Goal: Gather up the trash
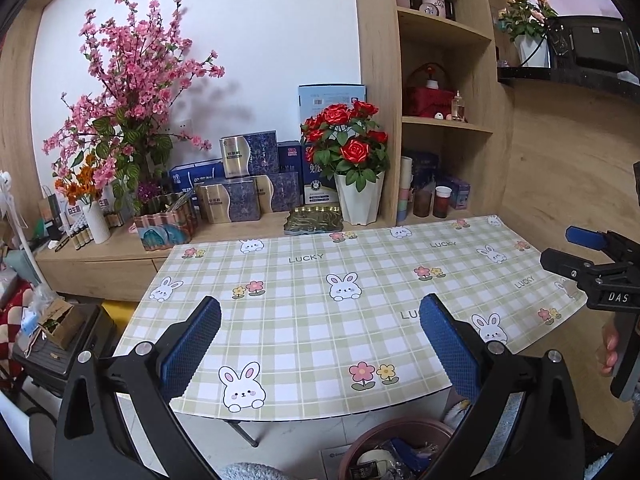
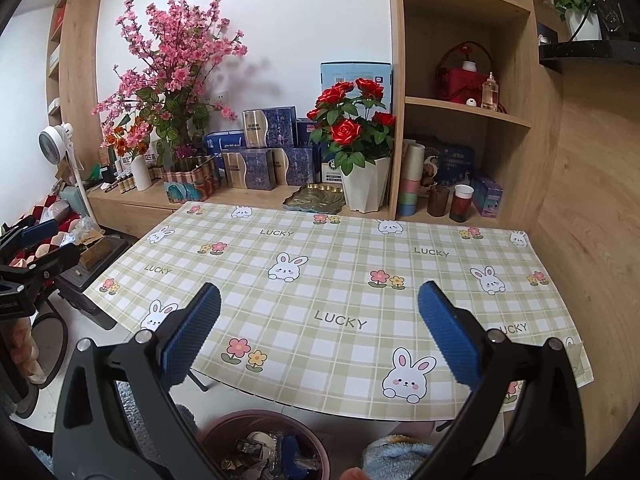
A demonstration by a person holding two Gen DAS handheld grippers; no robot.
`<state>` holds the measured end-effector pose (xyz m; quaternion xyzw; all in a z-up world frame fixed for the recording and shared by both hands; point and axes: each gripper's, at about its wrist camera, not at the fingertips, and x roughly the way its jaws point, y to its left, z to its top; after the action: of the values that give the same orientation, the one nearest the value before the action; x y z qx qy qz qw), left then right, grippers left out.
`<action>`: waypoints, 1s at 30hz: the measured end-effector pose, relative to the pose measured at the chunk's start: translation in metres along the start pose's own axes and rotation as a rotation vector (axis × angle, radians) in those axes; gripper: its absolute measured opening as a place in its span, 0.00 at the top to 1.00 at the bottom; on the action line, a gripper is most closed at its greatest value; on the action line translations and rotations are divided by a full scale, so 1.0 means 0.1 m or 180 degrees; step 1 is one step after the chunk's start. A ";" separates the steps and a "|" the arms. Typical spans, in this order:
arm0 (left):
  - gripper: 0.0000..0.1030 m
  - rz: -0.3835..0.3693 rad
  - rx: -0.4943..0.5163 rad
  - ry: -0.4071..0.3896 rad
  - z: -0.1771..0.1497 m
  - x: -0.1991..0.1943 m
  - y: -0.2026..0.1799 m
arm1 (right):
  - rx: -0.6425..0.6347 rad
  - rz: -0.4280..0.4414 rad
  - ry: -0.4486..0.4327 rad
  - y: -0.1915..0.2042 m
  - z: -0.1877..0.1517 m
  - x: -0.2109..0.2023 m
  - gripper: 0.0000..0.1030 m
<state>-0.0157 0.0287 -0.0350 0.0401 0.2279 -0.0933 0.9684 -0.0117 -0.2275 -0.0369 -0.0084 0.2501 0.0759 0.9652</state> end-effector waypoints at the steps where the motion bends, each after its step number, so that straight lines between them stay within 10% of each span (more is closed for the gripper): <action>1: 0.06 0.0002 -0.0001 -0.0002 0.00 0.00 0.00 | 0.0000 0.0001 0.0000 0.00 0.00 0.00 0.05; 30: 0.06 0.0039 0.0037 0.0031 0.01 0.01 0.00 | -0.0025 0.0018 0.0044 0.05 -0.08 0.04 0.05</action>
<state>-0.0147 0.0281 -0.0342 0.0476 0.2318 -0.0885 0.9676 -0.0127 -0.2221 -0.0459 -0.0120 0.2565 0.0796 0.9632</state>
